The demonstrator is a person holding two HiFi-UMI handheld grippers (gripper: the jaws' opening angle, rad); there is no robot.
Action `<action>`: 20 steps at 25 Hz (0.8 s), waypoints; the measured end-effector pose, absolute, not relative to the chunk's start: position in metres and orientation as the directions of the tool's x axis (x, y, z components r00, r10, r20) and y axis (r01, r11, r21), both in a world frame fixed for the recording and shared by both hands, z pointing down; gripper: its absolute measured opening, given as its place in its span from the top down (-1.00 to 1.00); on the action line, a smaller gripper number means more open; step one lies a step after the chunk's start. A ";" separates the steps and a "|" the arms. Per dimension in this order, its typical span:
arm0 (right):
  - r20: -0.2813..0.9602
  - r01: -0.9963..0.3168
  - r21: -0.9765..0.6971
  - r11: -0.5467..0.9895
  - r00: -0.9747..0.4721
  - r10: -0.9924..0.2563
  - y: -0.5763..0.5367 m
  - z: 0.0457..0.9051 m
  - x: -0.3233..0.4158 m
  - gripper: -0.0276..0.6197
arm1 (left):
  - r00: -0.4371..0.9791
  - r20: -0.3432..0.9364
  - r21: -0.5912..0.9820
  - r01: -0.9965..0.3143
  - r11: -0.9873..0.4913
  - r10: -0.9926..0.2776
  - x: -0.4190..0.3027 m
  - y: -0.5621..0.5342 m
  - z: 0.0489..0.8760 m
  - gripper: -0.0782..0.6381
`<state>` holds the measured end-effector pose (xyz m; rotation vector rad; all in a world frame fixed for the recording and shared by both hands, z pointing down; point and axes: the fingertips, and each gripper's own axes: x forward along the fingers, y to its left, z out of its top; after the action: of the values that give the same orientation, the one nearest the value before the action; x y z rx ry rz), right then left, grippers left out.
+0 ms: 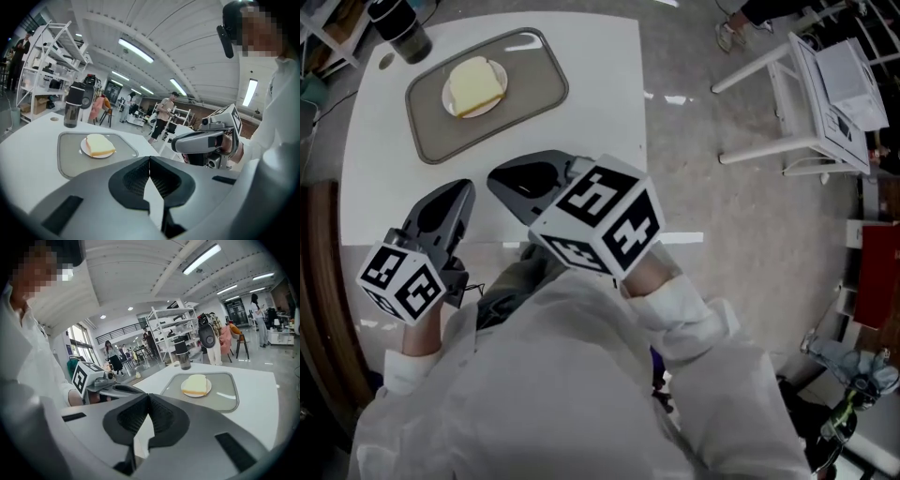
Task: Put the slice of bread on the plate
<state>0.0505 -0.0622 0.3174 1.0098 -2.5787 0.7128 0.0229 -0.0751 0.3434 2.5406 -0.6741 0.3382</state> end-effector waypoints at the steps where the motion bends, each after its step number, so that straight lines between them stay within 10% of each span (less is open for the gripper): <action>1: 0.431 -0.693 -0.339 0.637 -0.716 -0.550 -0.059 0.319 0.052 0.87 | 0.849 0.352 0.391 -0.516 -0.762 -0.394 0.025 -0.073 0.345 0.76; 20: 0.487 -0.685 -0.293 0.667 -0.707 -0.513 -0.050 0.330 0.030 0.87 | 0.849 0.396 0.421 -0.505 -0.753 -0.348 0.010 -0.064 0.368 0.76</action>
<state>0.0302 -0.0495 0.3297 0.9442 -2.5198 0.6574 0.0104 -0.0635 0.3681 2.4977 -0.6239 0.4003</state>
